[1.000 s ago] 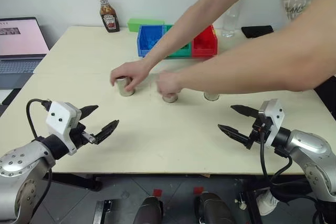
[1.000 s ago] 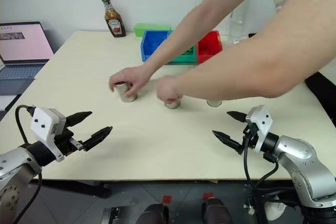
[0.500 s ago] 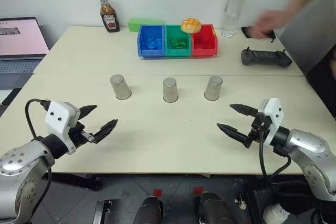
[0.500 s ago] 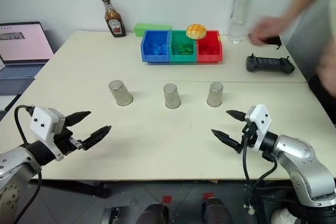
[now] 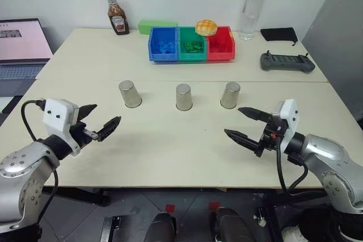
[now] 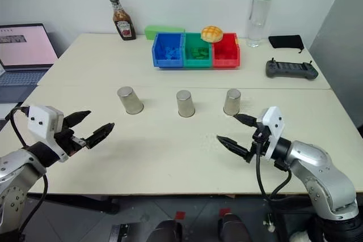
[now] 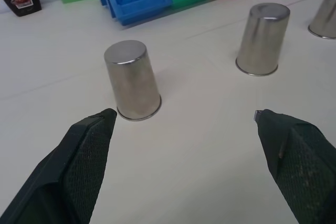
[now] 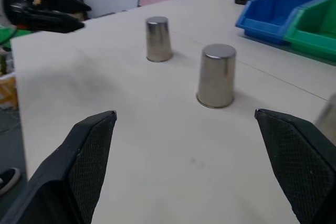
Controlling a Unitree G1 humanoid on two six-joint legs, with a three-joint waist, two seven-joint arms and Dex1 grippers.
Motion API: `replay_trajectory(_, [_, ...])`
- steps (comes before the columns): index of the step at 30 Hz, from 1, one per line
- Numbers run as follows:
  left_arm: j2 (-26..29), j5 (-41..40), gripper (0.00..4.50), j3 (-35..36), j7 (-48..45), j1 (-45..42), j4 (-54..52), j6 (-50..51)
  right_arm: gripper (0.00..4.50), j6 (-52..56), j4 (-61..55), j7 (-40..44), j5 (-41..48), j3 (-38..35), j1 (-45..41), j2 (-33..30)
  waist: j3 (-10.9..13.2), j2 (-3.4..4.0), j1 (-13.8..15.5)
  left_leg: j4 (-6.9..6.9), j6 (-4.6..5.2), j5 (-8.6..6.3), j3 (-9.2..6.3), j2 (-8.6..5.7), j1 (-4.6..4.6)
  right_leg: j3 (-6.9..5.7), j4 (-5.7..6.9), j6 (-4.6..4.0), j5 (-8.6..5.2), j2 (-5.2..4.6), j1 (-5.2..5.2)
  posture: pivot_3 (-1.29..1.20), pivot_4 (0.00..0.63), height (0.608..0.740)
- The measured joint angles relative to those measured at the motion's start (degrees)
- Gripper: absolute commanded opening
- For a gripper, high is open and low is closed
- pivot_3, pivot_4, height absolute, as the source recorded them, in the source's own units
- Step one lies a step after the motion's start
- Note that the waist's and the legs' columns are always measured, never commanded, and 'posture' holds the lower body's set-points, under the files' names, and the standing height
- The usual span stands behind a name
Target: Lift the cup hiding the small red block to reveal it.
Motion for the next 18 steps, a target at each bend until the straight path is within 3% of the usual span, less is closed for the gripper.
replay_trajectory(13, [-2.37, 4.43, 4.49, -8.52, 2.83, -10.38, 9.93, -0.08, 4.50, 4.67, -0.86, -1.94, 0.44, 6.79, -5.23, 0.83, 0.00, -0.01, 0.03, 0.00, 0.00, 0.00, -0.02, -0.06, -0.05, -0.04, 0.00, -0.08, 0.07, 0.00, -0.01, 0.00, 0.150, 0.740])
replay_trajectory(18, [-4.67, 9.15, 4.49, -12.72, 5.38, -16.98, 18.66, -2.74, 4.50, 4.26, 0.40, -1.10, -0.98, 7.24, -5.11, 0.66, -0.01, -0.01, 0.04, 0.00, 0.00, 0.00, -0.05, -0.11, -0.07, -0.10, 0.01, -0.09, 0.07, 0.02, -0.03, 0.00, 0.150, 0.740])
